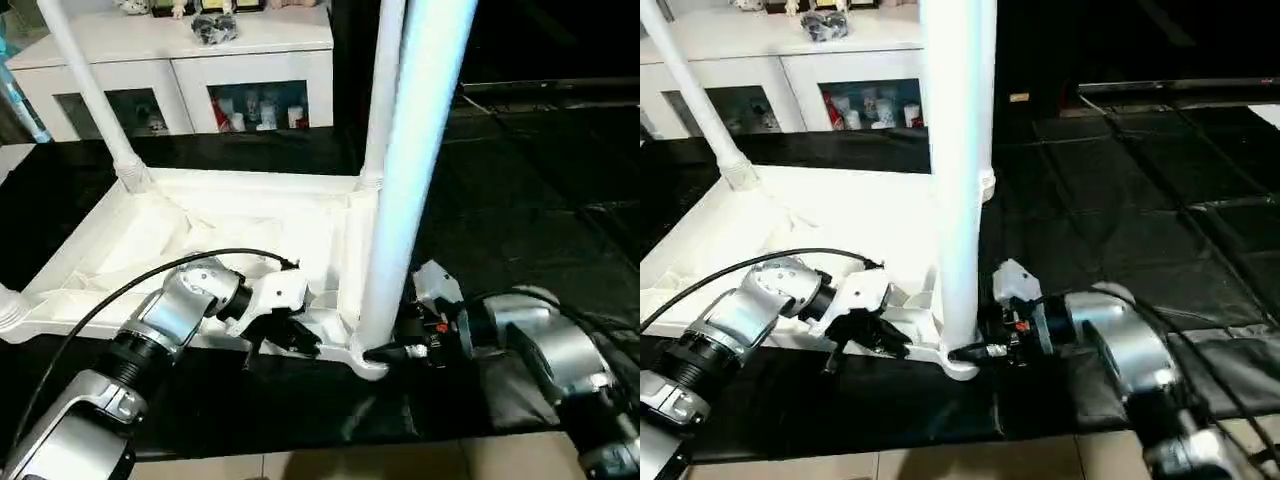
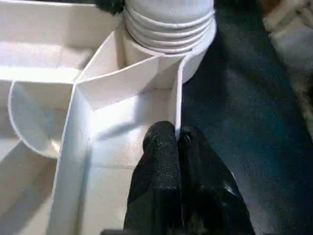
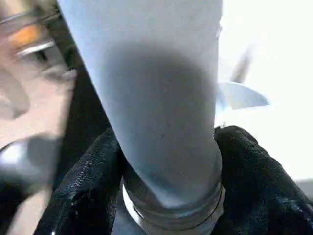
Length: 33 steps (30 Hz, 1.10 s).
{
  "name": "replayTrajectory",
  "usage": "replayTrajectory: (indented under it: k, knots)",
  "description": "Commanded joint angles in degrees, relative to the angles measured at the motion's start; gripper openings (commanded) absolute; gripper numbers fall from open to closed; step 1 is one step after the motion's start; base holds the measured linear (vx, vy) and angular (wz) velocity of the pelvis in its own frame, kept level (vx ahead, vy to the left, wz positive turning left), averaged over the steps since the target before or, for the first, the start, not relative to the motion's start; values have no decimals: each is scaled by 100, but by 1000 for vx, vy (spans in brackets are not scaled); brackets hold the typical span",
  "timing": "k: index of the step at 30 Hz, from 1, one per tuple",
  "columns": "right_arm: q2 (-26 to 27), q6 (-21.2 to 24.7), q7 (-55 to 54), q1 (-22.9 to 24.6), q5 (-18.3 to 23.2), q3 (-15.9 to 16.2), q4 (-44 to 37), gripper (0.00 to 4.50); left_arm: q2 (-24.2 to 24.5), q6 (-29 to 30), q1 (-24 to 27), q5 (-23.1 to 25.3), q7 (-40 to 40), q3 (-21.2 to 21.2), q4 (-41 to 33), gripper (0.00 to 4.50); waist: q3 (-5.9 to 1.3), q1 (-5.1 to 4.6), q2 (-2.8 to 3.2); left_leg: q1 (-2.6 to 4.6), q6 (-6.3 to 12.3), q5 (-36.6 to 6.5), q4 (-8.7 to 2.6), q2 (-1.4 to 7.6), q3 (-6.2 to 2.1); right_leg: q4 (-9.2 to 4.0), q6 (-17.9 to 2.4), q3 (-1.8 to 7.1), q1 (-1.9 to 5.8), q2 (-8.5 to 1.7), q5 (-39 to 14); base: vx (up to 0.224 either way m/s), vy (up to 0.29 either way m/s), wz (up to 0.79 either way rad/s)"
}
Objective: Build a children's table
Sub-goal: Rotate leg to tighten
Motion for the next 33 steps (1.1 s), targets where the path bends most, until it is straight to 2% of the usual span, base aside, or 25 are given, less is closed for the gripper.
replayTrajectory:
  k: [1, 3, 4, 6, 7, 9, 10, 11, 12, 13, 15, 17, 20, 23, 27, 29, 30, 33]
  knots:
    - [430, 71, -799, 15, -301, 254, -146, 256, -486, 321, -40, -99, 666, 98, -287, 0, -335, -70, -58, -7, 257, -1205, -426, 63, 33, -485, -694, 227, 312, -274, -2603, 0, 0, 0]
    - [641, 209, -1206, 12, -357, 187, -112, 255, -628, 527, -49, -84, 957, 182, -329, 0, -321, -164, -71, -1, 225, -1339, -420, 21, 28, -546, -503, 193, 308, -262, -2975, 0, 0, 0]
    - [945, 288, -1805, -2, -496, 124, -72, 255, -869, 874, -73, -73, 1398, 318, -393, 0, -316, -189, -82, 1, 221, -1339, -417, 19, 28, -561, -487, 188, 292, -262, -3013, 0, 0, 0]
    - [1136, 374, -2172, -31, -568, 76, -17, 255, -1016, 1082, -86, -73, 1654, 400, -431, 0, -322, -297, -78, -43, 205, -1349, -418, -6, 0, -580, -394, 148, 316, -264, -3111, 0, 0, 0]
    - [1326, 437, -2512, -77, -638, 44, 46, 255, -1168, 1243, -104, -62, 1946, 486, -447, 0, -321, -321, -69, -44, 222, -1380, -420, -8, -7, -586, -372, 143, 313, -261, -3124, 0, 0, 0]
    - [1527, 543, -2877, -130, -687, -13, 112, 255, -1310, 1416, -117, -48, 2223, 564, -475, 0, -338, -388, -60, -35, 273, -1384, -404, -18, -7, -588, -412, 143, 291, -257, -3025, 0, 0, 0]
    - [1865, 663, -3529, -255, -791, -121, 270, 255, -1563, 1635, -144, -7, 2715, 714, -518, 0, -349, -429, -71, -59, 283, -1277, -409, -10, -9, -556, -490, 160, 299, -254, -2832, 0, 0, 0]
    - [1865, 663, -3529, -255, -791, -121, 270, 255, -1563, 1635, -144, -7, 2715, 714, -518, 0, -350, -445, -62, -63, 288, -1241, -409, -8, -14, -551, -523, 163, 294, -254, -2757, 0, 0, 0]
    - [2025, 694, -3791, -311, -879, -146, 323, 255, -1702, 1751, -153, 31, 2936, 809, -573, 0, -365, -459, -61, -83, 334, -1142, -406, -9, -15, -535, -563, 170, 320, -256, -2578, 0, 0, 0]
    - [2035, 695, -3803, -314, -886, -144, 324, 255, -1710, 1759, -154, 32, 2949, 814, -579, 0, -379, -455, -59, -82, 366, -1057, -396, -11, -8, -527, -587, 181, 323, -257, -2454, 0, 0, 0]
    - [2113, 615, -3748, -325, -840, -123, 292, 255, -1762, 1777, -175, 48, 3017, 829, -625, 0, -411, -432, -61, -105, 493, -750, -382, 2, -2, -450, -759, 210, 348, -261, -1901, 0, 0, 0]
    - [2118, 515, -3657, -305, -734, -174, 250, 311, -1726, 1723, -188, 65, 2982, 796, -627, 0, -425, -411, -58, -112, 598, -537, -367, 9, 11, -405, -906, 228, 356, -263, -1484, 0, 0, 0]
    - [2100, 512, -3588, -273, -690, -224, 200, 335, -1652, 1727, -159, 65, 2929, 767, -693, 0, -440, -392, -42, -119, 697, -335, -355, 17, 12, -351, -1076, 234, 376, -267, -1092, 0, 0, 0]
    - [2058, 568, -3536, -233, -628, -279, 127, 363, -1559, 1702, -127, 72, 2859, 753, -727, 0, -423, -403, -39, -113, 700, -404, -367, 31, 10, -358, -1106, 228, 382, -261, -1115, 0, 0, 0]
    - [1566, 409, -2831, -101, -425, -274, -119, 396, -1238, 1334, -72, 0, 2319, 691, -684, 0, -411, -393, -31, -105, 684, -640, -383, 41, 5, -381, -1056, 232, 387, -269, -1293, 0, 0, 0]
    - [1453, 379, -2675, -90, -397, -281, -142, 409, -1171, 1249, -70, -8, 2198, 668, -660, 0, -404, -395, -34, -101, 671, -686, -384, 43, 11, -384, -1066, 237, 383, -272, -1331, 0, 0, 0]
    - [1205, 291, -2332, -79, -333, -313, -181, 429, -1016, 1071, -58, -46, 1878, 608, -617, 0, -408, -384, -43, -104, 679, -706, -382, 37, 9, -390, -1049, 234, 393, -271, -1371, 0, 0, 0]
    - [872, 190, -1876, -81, -265, -341, -219, 446, -796, 720, -32, -80, 1409, 490, -580, 0, -408, -371, -40, -100, 700, -698, -379, 44, 10, -380, -1056, 239, 390, -273, -1353, 0, 0, 0]
